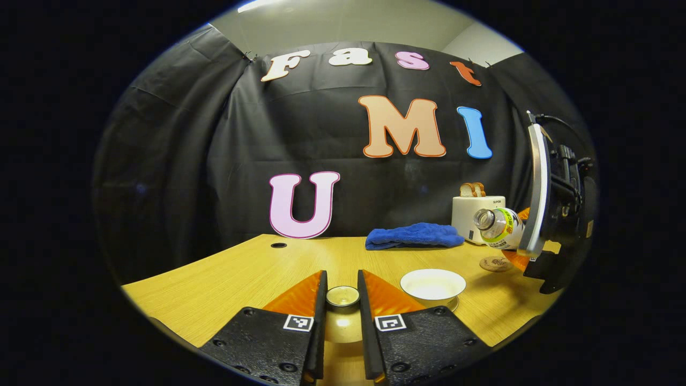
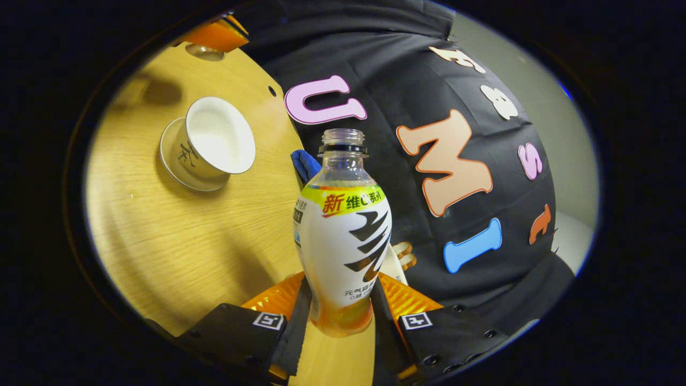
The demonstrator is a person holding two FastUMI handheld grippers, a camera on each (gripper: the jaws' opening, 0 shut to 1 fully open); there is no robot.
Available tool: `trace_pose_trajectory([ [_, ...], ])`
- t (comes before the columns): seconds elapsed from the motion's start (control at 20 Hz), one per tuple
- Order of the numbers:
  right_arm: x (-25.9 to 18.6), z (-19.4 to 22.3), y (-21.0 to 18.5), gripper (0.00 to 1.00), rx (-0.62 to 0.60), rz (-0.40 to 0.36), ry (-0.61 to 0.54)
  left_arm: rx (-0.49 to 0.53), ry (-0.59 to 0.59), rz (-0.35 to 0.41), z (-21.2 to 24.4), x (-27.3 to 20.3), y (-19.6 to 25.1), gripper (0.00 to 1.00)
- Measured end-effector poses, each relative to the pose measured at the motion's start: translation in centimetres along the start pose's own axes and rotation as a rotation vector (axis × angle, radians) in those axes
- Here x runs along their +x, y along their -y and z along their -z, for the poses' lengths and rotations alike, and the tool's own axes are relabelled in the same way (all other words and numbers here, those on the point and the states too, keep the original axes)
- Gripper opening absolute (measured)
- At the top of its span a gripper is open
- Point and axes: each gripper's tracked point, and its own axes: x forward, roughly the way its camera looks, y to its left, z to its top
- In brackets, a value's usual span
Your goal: Open the teacup lid with one hand, grasp the water bottle and pour water into the teacup with the other hand; after pouring, place the water bottle on the coaster and then close the teacup lid.
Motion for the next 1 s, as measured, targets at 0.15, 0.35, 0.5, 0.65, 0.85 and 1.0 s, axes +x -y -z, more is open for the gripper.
trace_pose_trajectory([
  [0.15,0.3,-0.8,0.8,0.64,-0.117,0.045,0.012,0.0,-0.001,-0.003,0.0,0.0,-0.1,0.27],
  [0.35,0.2,-1.5,1.2,0.64,-0.279,0.109,0.04,-0.001,0.0,-0.005,0.0,0.0,-0.1,0.27],
  [0.5,0.3,-1.8,0.9,0.64,-0.338,0.121,0.048,-0.001,-0.001,-0.007,0.1,0.1,-0.1,0.27],
  [0.65,0.1,-1.9,1.2,0.64,-0.408,0.167,0.053,-0.001,-0.001,-0.008,0.0,0.0,-0.2,0.27],
  [0.85,0.1,-2.5,1.6,0.65,-0.457,0.203,0.07,-0.001,-0.001,-0.008,0.1,0.0,-0.2,0.27],
  [1.0,0.1,-2.8,1.9,0.64,-0.493,0.238,0.084,-0.001,0.0,-0.009,0.1,0.1,-0.2,0.27],
])
